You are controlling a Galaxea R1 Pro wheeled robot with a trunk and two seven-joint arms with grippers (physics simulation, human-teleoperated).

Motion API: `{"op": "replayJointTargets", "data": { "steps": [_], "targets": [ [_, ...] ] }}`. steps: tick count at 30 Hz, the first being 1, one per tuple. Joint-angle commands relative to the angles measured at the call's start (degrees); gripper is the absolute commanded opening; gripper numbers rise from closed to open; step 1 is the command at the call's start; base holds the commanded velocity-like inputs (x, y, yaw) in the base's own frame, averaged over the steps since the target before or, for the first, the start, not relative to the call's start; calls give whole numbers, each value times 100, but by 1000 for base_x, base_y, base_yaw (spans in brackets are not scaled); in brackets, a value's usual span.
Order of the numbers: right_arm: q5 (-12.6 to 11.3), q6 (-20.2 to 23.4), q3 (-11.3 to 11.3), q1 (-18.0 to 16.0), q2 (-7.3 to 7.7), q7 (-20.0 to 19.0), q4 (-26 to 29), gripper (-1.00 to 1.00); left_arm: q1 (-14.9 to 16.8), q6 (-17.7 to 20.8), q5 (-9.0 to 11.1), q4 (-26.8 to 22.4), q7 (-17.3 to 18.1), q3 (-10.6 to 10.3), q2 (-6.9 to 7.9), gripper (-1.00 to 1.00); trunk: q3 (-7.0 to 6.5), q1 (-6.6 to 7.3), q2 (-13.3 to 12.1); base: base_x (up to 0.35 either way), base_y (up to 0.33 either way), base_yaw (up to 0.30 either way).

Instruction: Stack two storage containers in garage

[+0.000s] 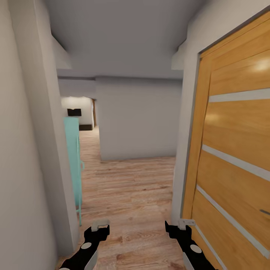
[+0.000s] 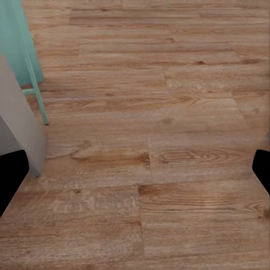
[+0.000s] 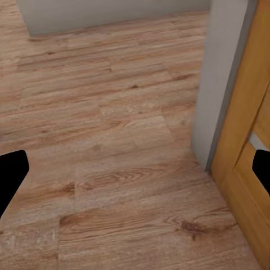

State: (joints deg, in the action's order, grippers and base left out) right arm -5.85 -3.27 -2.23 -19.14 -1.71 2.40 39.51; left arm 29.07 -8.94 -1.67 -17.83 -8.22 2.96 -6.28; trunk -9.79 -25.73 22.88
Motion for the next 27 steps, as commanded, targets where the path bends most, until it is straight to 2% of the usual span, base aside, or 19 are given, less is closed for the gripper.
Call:
{"op": "replayJointTargets", "data": {
  "steps": [1, 27],
  "targets": [
    [-62, -24, -23, -2, 4, 25, -5, 100, 3, -21, -18, 7, -4, 30, -4, 100, 2, -5, 3, 326, 0, 0],
    [-65, -24, -31, -2, 4, 20, -31, 100, 3, -2, -21, 7, 5, 21, -4, 100, 2, -5, 3, 326, 0, 0]
  ]
}}
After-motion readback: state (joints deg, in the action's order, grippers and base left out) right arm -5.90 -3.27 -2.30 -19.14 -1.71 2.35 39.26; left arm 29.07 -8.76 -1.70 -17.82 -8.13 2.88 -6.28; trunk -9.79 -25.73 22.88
